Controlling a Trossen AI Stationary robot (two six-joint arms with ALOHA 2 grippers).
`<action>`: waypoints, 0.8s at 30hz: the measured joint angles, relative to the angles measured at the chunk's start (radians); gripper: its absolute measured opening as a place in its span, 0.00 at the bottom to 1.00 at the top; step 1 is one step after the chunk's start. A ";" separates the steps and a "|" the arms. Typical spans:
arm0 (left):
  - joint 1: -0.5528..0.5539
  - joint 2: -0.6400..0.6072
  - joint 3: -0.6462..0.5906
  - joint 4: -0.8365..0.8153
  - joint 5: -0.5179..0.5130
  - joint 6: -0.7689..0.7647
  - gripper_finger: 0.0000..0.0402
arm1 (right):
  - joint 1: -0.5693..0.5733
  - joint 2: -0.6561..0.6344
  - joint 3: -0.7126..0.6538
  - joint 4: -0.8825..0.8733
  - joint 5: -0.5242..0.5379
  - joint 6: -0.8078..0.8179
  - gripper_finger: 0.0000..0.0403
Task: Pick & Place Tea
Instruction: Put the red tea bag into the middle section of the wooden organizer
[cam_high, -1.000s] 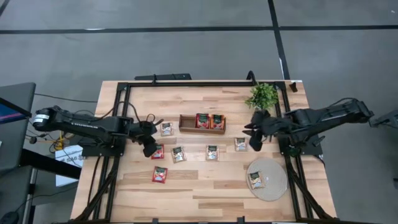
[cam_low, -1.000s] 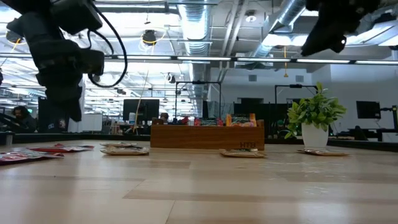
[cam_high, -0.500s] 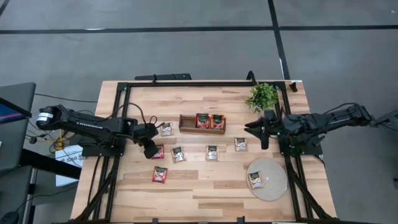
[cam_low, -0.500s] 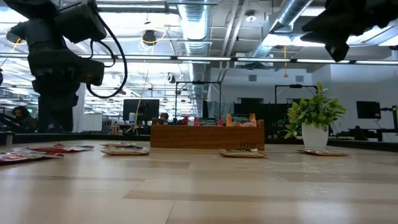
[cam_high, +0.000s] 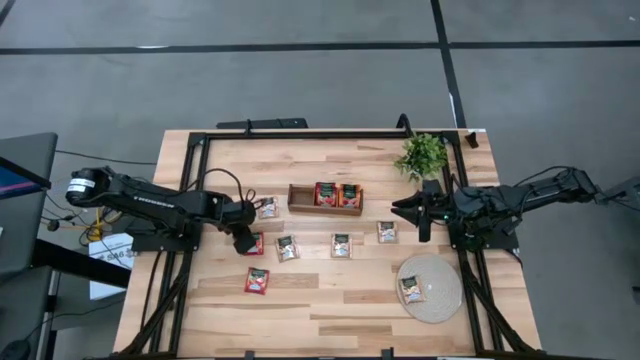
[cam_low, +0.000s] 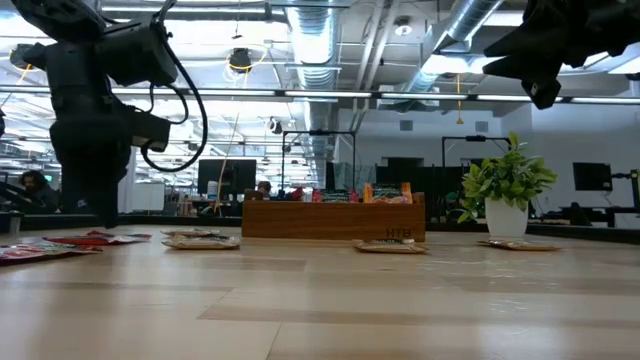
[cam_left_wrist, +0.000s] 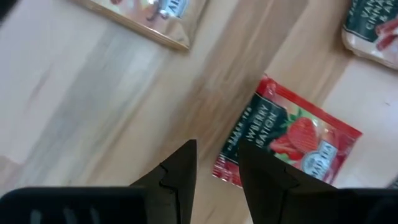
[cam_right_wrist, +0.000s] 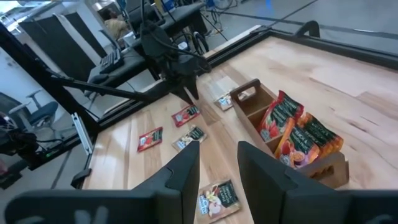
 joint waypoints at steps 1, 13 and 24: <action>0.000 0.000 0.000 0.000 -0.007 0.000 0.27 | 0.000 0.000 0.000 0.000 0.000 0.007 0.25; 0.000 0.000 0.036 -0.007 0.020 0.111 0.27 | -0.003 0.000 0.000 0.001 0.000 0.024 0.25; 0.002 0.091 0.111 -0.108 0.058 0.196 0.27 | -0.004 0.000 0.000 0.006 0.001 0.025 0.25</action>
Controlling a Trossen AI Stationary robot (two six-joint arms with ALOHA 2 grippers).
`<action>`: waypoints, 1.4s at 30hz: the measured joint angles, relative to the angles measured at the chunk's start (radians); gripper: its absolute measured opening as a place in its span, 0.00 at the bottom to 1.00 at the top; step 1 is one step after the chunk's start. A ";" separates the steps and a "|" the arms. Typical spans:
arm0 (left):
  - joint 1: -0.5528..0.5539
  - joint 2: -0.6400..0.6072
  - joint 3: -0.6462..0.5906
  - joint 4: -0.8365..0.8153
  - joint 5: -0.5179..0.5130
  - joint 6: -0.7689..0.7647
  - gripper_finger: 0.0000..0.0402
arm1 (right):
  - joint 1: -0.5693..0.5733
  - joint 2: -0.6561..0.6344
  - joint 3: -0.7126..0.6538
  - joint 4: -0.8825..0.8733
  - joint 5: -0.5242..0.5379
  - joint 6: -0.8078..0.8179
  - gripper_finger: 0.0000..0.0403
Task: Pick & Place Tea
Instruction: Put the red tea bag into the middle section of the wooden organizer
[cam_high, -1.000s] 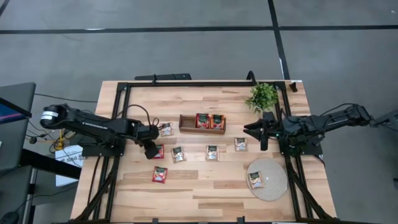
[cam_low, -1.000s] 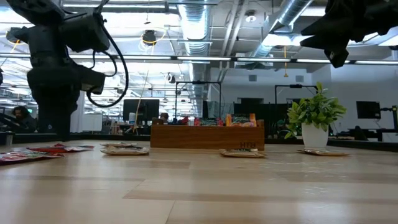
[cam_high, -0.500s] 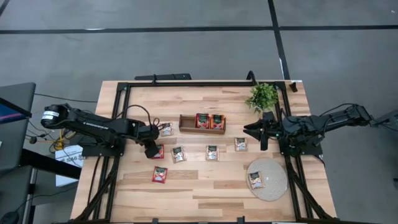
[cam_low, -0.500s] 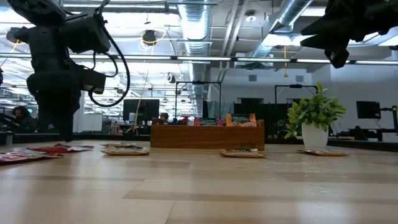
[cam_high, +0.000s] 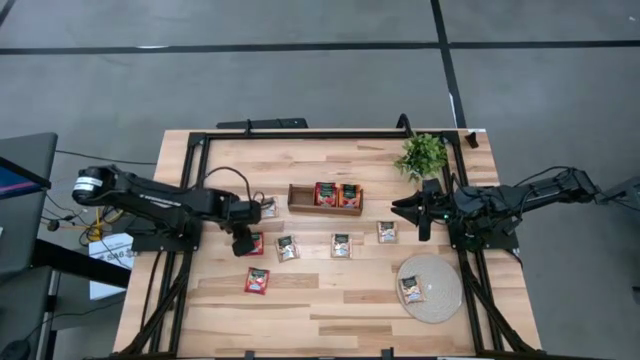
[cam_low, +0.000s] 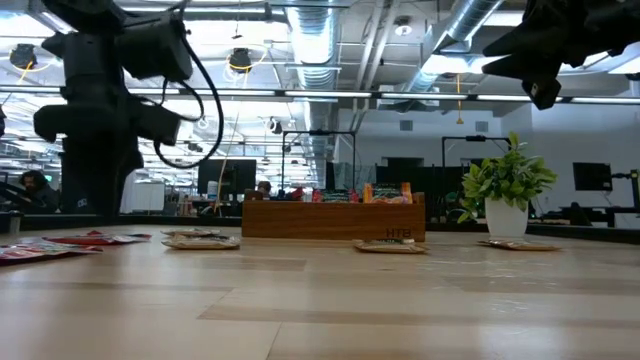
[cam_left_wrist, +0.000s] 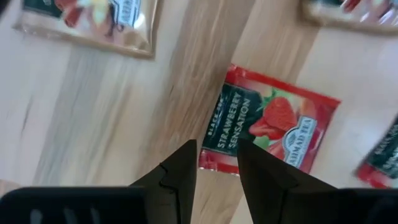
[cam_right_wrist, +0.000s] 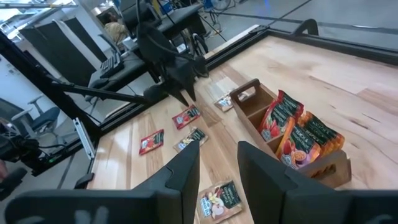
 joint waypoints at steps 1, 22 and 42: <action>0.000 0.019 0.006 -0.002 -0.001 0.006 0.27 | 0.000 0.000 0.000 0.001 0.000 0.002 0.25; 0.000 0.174 0.054 0.007 -0.018 0.073 0.26 | 0.001 0.000 0.001 0.000 -0.001 0.027 0.25; 0.001 0.175 0.059 -0.002 -0.006 -0.017 0.00 | 0.001 0.000 0.001 0.000 -0.002 0.027 0.25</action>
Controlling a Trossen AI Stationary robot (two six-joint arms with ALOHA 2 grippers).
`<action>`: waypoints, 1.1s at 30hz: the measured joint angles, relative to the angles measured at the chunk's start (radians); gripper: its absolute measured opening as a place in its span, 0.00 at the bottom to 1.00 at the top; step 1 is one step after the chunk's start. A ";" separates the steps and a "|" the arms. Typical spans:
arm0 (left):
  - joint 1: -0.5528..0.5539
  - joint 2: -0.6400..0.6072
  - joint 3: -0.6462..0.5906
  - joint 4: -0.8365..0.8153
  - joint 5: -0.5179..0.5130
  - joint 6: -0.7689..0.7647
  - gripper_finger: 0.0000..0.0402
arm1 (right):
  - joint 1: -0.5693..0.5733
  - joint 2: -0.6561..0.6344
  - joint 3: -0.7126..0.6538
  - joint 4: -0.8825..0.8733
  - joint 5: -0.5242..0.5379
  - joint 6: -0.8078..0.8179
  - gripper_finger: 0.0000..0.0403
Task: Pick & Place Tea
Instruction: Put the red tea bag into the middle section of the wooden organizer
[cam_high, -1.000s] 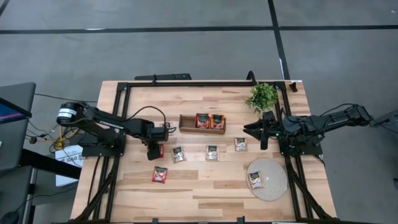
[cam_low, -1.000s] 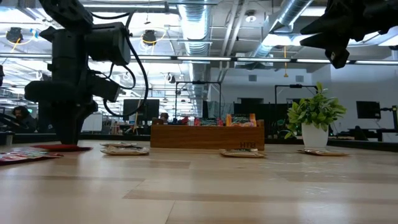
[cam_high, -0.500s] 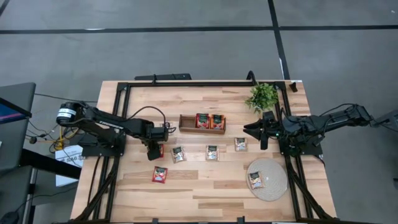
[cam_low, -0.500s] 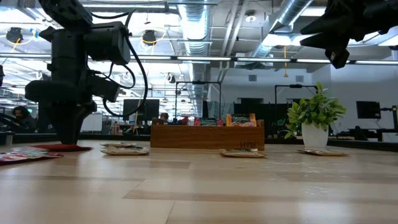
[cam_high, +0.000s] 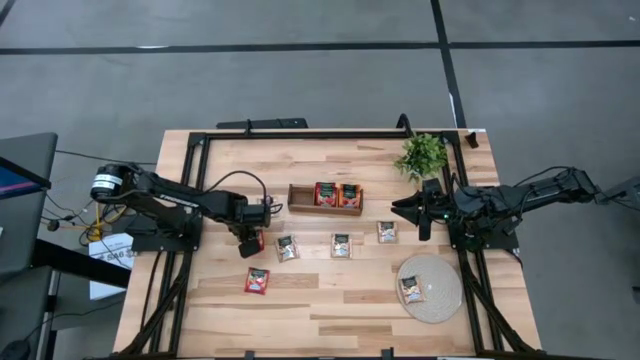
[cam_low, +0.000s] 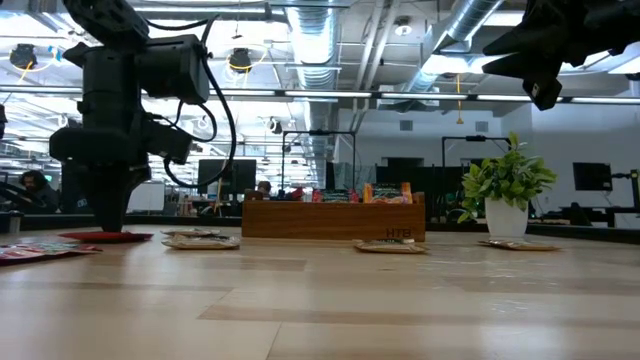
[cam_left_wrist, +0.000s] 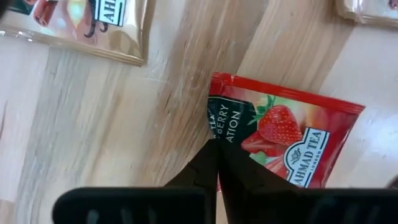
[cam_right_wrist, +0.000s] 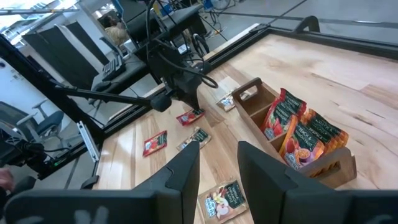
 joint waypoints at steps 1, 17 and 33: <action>0.000 0.001 0.008 -0.013 -0.006 -0.002 0.00 | 0.000 0.000 0.000 0.000 0.000 0.000 0.25; 0.000 0.001 0.405 -0.307 -0.100 0.117 0.00 | 0.000 0.000 0.000 -0.001 0.000 -0.001 0.25; 0.001 0.220 0.827 -0.194 -0.215 0.430 0.00 | 0.000 0.003 0.000 -0.009 0.000 0.014 0.25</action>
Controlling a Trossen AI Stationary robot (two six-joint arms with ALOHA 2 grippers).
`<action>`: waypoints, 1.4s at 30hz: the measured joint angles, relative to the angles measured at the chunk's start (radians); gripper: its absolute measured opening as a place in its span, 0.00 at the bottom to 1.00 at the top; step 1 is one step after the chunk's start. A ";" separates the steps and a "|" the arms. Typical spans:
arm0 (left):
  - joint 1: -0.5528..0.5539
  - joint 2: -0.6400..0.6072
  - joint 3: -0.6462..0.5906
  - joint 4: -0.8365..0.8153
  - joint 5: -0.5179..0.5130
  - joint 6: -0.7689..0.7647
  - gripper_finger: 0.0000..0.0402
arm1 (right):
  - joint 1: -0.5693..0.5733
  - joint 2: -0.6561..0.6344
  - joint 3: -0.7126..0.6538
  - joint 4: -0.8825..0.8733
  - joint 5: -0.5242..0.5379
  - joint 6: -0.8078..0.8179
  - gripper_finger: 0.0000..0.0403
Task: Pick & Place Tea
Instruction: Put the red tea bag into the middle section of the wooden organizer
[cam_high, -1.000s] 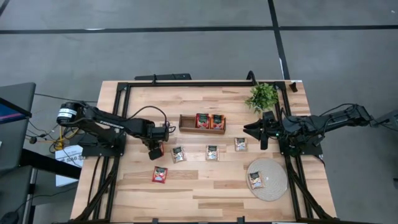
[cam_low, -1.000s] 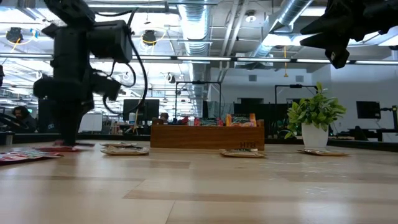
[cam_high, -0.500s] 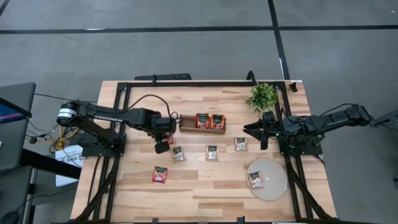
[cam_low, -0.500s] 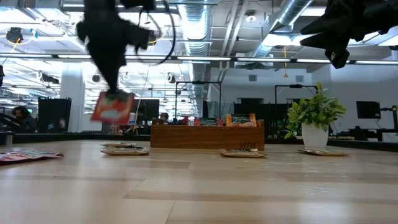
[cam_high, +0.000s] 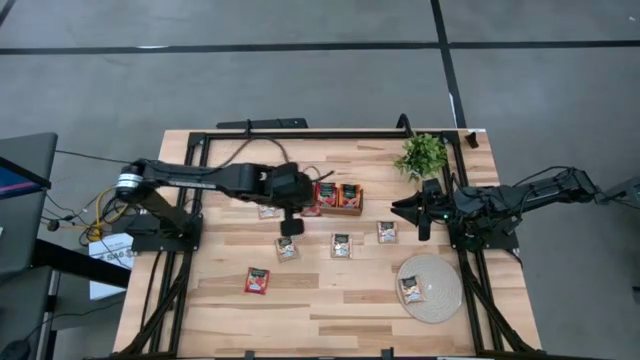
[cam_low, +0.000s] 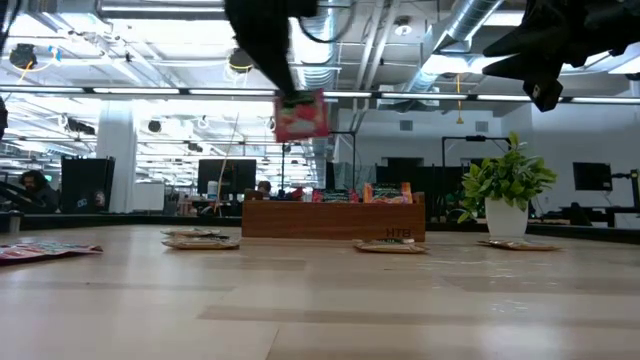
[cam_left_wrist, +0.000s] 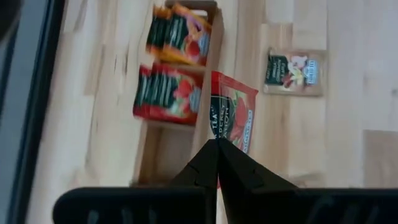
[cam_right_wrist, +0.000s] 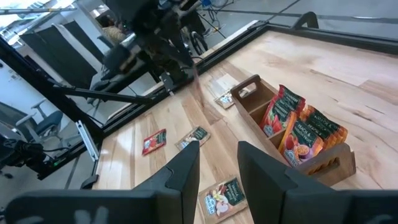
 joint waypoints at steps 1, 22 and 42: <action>0.003 0.030 0.023 0.005 -0.007 0.025 0.00 | 0.000 0.000 0.000 0.000 0.000 0.000 0.25; 0.132 0.254 0.125 0.112 -0.040 0.201 0.00 | 0.000 0.000 0.000 -0.006 0.000 0.002 0.25; 0.177 0.318 0.125 0.106 -0.002 0.208 0.00 | 0.001 0.041 0.000 -0.023 -0.001 0.002 0.25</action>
